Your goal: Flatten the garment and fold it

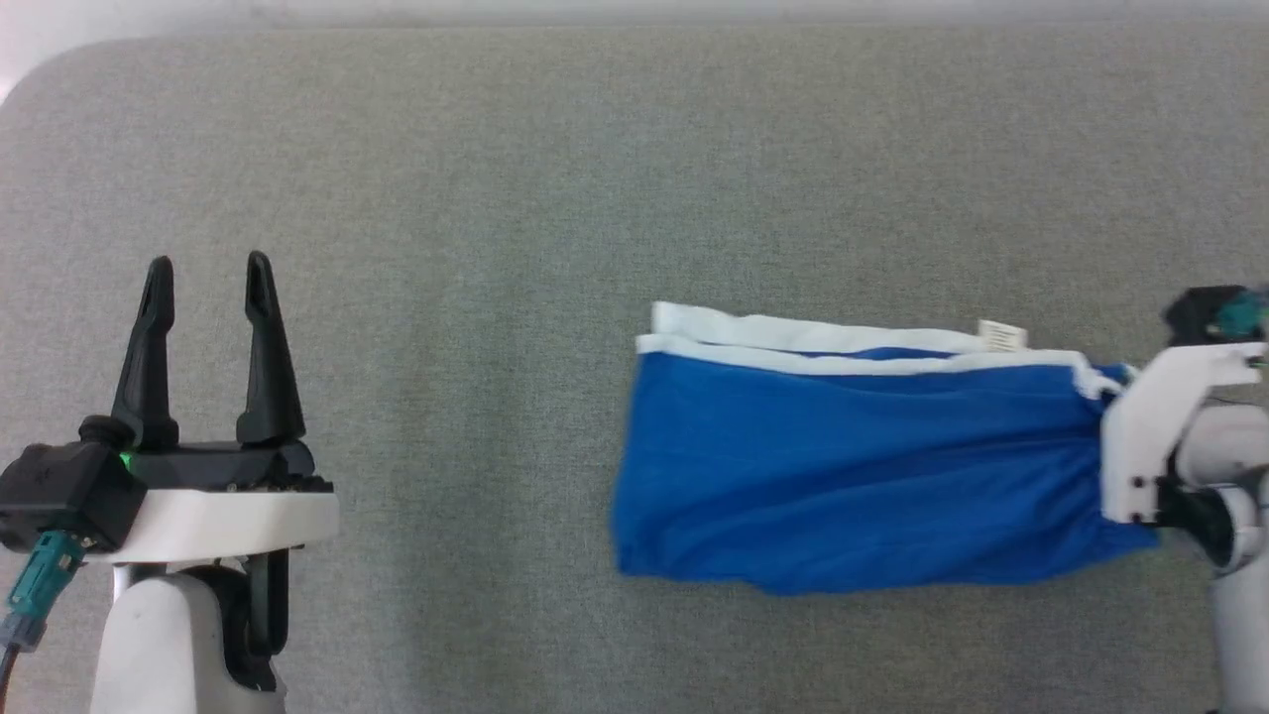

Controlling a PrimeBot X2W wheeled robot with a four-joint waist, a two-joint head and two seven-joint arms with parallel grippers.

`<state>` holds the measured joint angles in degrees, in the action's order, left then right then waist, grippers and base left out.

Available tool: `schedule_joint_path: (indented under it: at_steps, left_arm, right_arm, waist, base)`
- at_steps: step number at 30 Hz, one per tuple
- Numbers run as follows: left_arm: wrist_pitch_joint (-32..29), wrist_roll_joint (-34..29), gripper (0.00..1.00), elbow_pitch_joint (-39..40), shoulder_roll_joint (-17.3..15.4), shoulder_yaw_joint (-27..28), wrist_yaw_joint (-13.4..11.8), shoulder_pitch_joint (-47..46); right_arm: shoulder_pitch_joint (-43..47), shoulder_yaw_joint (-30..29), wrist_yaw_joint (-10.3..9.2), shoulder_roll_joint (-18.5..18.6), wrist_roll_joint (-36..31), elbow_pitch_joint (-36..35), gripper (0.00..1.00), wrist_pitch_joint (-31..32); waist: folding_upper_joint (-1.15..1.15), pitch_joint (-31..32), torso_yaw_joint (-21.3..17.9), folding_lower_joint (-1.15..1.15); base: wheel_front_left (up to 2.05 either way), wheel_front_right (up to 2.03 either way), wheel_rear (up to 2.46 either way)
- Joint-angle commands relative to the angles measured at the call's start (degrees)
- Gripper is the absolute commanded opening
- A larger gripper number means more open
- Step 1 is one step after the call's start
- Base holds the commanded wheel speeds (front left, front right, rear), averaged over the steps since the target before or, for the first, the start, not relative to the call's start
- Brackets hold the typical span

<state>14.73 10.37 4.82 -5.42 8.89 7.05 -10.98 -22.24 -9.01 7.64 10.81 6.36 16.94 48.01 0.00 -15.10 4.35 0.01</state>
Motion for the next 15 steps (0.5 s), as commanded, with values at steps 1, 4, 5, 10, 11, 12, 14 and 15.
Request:
schedule_joint_path:
  at_steps: [1, 4, 5, 10, 11, 12, 14, 15]
  left_arm:
    - [0.3, -0.5, 1.00, 0.2, 0.1, 0.2, 0.4, -0.1]
    - [0.3, -0.5, 1.00, 0.1, 0.0, 0.1, 0.4, 0.2]
    - [0.3, -0.5, 1.00, 0.0, -0.1, 0.0, 0.4, 0.3]
    - [0.3, -0.5, 1.00, -0.3, 0.0, 0.0, 0.4, 1.1]
    - [0.3, -0.5, 1.00, -0.4, 0.0, 0.0, 0.4, 1.2]
    - [0.3, -0.5, 1.00, -0.5, 0.0, 0.0, 0.4, 1.4]
    - [0.3, -0.6, 1.00, -0.6, -0.1, 0.0, 0.4, 1.7]
    - [0.3, -0.6, 1.00, -0.6, -0.2, -0.1, 0.4, 1.9]
  right_arm:
    - [0.5, -0.9, -0.15, 0.8, -0.9, 0.7, 0.00, 0.5]
    - [0.5, -4.0, -0.15, 1.6, -2.7, 1.2, 0.00, 1.2]
    - [0.6, -4.8, -0.15, 1.5, -3.2, 1.4, 0.00, 1.3]
    - [0.4, -5.3, -0.15, 0.9, -4.1, 1.1, 0.00, 2.0]
    - [0.5, -4.2, -0.15, 0.9, -3.7, 0.6, 0.00, 2.6]
    - [0.5, -3.1, -0.15, 0.9, -3.0, -0.2, 0.00, 3.5]
    - [0.7, 0.2, -0.15, 1.6, -1.2, -2.6, 0.00, 5.5]
    - [0.9, 1.8, -0.15, 2.2, -0.1, -3.9, 0.00, 7.0]
  waist:
    - [0.00, 0.2, -0.1, -0.01]
    - [0.00, 0.7, -0.3, -0.01]
    - [0.00, 0.9, -0.3, -0.01]
    - [0.00, 2.0, -0.7, -0.01]
    - [0.00, 2.2, -0.7, -0.01]
    - [0.00, 2.6, -0.8, -0.01]
    - [0.00, 3.1, -1.0, -0.01]
    - [0.00, 3.4, -1.1, -0.01]
  base:
    - [0.00, 0.00, 0.00]
    - [0.00, 0.00, 0.00]
    - [0.00, 0.00, 0.00]
    - [0.00, 0.00, 0.00]
    - [0.00, 0.00, 0.00]
    - [0.00, 0.00, 0.00]
    - [0.00, 0.00, 0.00]
    - [0.00, 0.00, 0.00]
